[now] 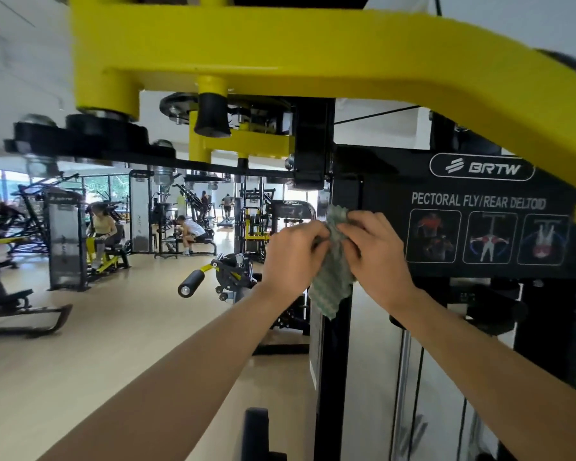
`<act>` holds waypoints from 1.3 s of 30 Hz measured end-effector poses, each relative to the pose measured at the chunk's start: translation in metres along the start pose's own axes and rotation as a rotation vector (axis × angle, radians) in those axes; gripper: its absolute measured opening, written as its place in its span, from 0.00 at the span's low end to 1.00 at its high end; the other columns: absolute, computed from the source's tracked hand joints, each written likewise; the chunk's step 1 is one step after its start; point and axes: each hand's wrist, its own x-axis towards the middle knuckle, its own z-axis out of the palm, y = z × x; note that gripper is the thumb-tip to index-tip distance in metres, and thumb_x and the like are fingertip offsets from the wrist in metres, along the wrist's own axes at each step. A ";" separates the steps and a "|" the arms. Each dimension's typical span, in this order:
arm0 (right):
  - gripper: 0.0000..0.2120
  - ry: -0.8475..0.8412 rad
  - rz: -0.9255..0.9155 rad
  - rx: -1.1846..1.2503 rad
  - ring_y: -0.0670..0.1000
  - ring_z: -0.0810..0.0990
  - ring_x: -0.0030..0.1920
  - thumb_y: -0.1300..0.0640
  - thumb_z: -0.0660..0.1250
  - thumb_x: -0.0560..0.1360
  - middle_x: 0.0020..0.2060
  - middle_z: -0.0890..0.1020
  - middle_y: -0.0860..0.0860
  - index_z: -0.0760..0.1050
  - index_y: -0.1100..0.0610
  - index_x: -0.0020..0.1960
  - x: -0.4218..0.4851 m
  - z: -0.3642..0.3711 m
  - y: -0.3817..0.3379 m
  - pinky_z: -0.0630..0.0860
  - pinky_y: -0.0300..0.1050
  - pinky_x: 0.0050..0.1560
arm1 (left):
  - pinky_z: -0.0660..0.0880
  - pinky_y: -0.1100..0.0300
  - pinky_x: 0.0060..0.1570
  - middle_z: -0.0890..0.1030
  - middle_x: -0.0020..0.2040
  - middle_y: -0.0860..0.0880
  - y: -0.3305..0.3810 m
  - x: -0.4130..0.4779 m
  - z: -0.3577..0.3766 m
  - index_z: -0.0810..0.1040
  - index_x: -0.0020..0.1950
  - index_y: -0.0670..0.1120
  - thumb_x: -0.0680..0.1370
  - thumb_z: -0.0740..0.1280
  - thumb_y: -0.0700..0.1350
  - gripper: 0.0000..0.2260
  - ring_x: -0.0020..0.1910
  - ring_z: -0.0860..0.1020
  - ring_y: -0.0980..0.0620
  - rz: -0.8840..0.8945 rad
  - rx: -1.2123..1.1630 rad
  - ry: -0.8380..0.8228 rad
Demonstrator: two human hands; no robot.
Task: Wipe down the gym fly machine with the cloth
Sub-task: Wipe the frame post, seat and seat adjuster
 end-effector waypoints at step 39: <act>0.12 -0.501 1.130 0.746 0.47 0.83 0.47 0.64 0.72 0.76 0.48 0.82 0.44 0.77 0.52 0.57 -0.368 0.037 -0.079 0.77 0.29 0.45 | 0.82 0.55 0.52 0.83 0.52 0.56 0.047 -0.367 0.119 0.76 0.60 0.49 0.77 0.74 0.42 0.14 0.51 0.81 0.62 -1.003 -0.247 -0.166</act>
